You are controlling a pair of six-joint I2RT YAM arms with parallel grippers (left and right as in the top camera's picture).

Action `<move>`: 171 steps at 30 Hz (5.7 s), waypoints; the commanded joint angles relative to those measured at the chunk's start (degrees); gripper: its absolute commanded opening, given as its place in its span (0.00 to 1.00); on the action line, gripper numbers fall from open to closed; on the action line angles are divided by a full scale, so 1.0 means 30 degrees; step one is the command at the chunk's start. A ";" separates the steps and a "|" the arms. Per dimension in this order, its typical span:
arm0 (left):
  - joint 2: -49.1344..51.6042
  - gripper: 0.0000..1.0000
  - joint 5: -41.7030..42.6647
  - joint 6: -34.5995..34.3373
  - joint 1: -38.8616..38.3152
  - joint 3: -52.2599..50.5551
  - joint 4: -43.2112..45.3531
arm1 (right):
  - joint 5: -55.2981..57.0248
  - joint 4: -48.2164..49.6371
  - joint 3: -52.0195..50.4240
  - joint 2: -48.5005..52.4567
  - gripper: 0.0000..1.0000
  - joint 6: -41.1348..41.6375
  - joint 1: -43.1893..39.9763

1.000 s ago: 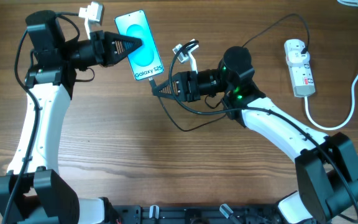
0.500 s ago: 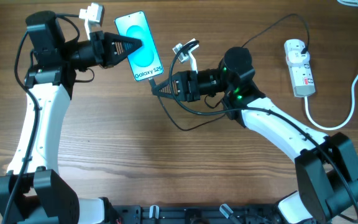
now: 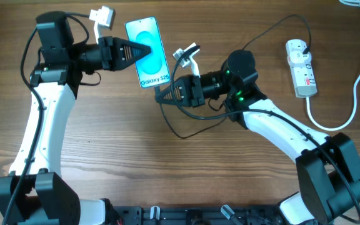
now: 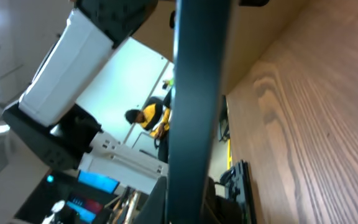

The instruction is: Plug charger to phone and switch on socket

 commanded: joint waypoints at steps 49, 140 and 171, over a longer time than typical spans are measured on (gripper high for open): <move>-0.0532 0.04 -0.3585 0.4444 0.0816 -0.0233 -0.5945 | 0.2463 -1.0652 0.1880 0.0124 0.24 -0.7016 0.0605; 1.2101 0.04 -0.8677 0.1537 -0.3577 0.0692 -0.1472 | 2.4013 -2.9186 0.0197 -0.7082 0.05 -1.2407 -0.6353; -0.0255 0.04 -2.2877 0.1610 -0.1581 0.0692 -1.2495 | 2.6279 -2.9915 0.3687 0.0656 0.04 -1.0163 -0.3854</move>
